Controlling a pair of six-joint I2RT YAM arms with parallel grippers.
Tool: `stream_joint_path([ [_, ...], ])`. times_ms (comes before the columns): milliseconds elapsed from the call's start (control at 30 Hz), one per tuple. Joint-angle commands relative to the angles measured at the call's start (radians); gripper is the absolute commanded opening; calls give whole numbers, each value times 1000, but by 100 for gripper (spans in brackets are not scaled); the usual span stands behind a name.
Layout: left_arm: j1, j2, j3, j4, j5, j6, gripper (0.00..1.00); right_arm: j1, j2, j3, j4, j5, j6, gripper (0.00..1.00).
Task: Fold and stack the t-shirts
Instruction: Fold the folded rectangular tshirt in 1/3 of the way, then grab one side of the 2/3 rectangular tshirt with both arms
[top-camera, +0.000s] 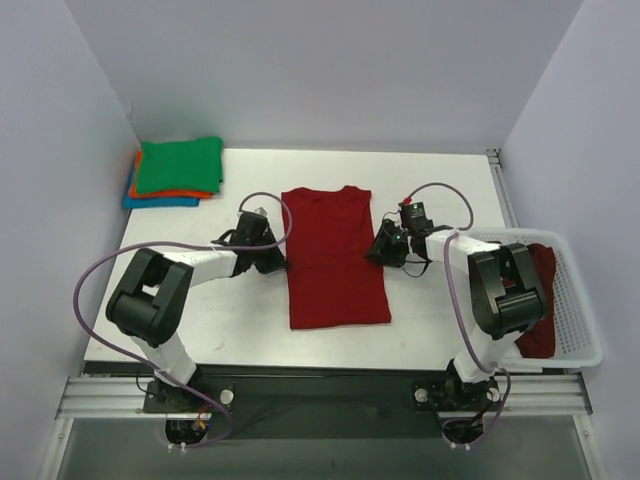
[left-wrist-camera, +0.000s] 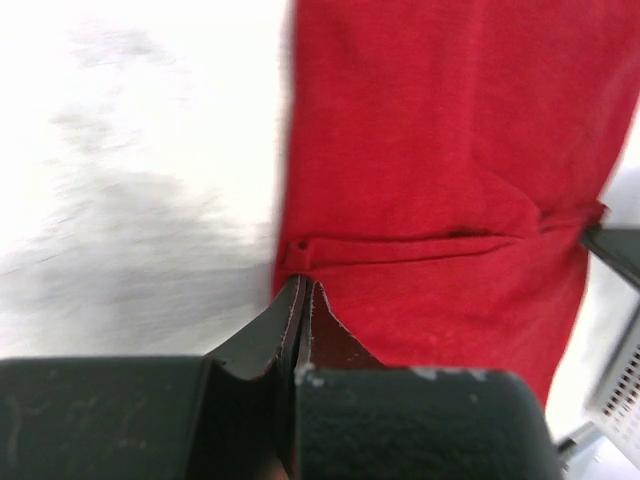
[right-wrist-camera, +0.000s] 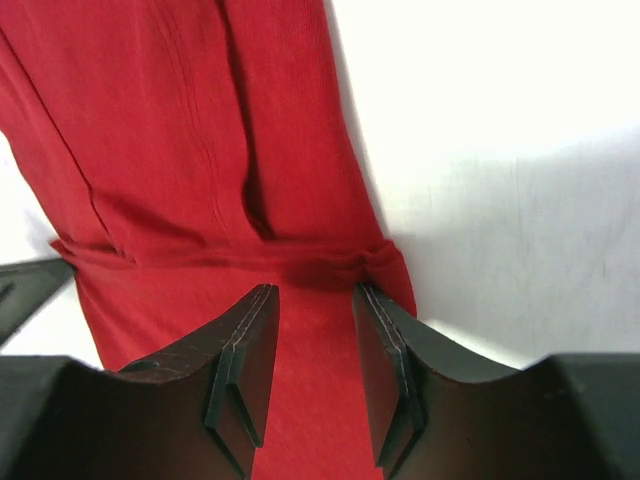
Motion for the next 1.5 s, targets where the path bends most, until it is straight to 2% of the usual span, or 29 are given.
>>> stream_joint_path([
  [0,27,-52,-29,-103,-89,52,0,17,-58,-86,-87,15,7,37],
  [200,57,-123,26,-140,-66,77,3,-7,-119,-62,-127,-22,1,38],
  [300,58,-178,76,-213,-64,97,13,-15,-176,-5,-197,-21,-4,39],
  [333,58,-222,78,-256,-66,101,17,-18,-193,10,-227,-5,-15,40],
  [367,58,-247,75,-279,-70,100,28,-23,-213,27,-259,7,-19,43],
  [400,61,-275,64,-295,-70,98,34,-34,-257,29,-324,18,-22,43],
  [500,58,-377,-25,-305,-9,97,49,-37,-381,-63,-362,35,-1,45],
  [633,41,-447,-152,-266,141,58,50,-35,-530,-236,-373,-2,30,44],
  [700,9,-460,-187,-250,160,32,50,-32,-605,-326,-366,-14,54,43],
  [867,-49,-491,-278,-215,149,-9,50,-18,-696,-413,-363,-19,76,42],
  [1033,-121,-485,-335,-155,131,-72,50,2,-681,-445,-343,7,88,43],
  [1267,-178,-479,-399,-98,111,-139,50,92,-641,-496,-271,47,145,42],
  [1467,-232,-482,-440,-66,89,-184,47,103,-669,-546,-254,78,177,42],
])
